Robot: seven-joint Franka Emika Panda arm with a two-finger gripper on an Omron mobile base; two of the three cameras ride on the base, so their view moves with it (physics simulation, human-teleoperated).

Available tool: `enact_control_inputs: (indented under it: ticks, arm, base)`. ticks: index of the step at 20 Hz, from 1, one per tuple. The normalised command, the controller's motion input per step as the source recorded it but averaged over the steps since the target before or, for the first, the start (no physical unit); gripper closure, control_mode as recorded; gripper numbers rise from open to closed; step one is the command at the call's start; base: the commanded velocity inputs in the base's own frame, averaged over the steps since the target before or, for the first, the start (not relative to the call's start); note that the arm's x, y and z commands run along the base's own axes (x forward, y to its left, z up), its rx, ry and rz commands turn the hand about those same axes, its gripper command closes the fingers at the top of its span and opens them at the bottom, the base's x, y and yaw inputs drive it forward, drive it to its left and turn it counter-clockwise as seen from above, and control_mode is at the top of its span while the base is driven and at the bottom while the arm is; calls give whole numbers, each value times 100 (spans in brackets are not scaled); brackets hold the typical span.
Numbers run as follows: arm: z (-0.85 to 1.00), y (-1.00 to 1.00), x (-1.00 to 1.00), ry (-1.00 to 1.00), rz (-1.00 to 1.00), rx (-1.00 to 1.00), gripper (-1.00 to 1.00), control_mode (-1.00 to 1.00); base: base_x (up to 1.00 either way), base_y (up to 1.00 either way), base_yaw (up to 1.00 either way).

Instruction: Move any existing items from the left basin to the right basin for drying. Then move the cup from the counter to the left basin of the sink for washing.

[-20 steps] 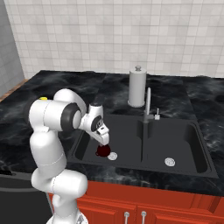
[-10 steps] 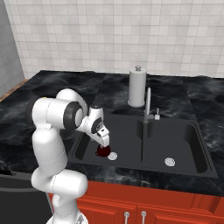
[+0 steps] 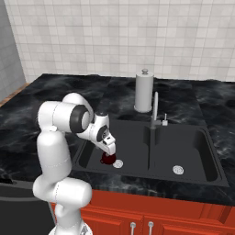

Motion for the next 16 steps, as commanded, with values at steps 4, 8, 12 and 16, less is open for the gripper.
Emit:
enact_control_inputs:
  ticks: [4, 8, 12, 16]
  arm:
    - [-16, 0, 14, 0, 1, -1, -100, -100]
    - [-14, 1, 7, 0, 1, -1, -100, -100]
    - [-8, 7, 0, 0, 1, 0, -100, -100]
    - [-5, 5, -6, 0, 1, 0, -100, -100]
  base:
    - [0, 0, 0]
    - [0, 0, 0]
    - [0, 0, 0]
    - [0, 0, 0]
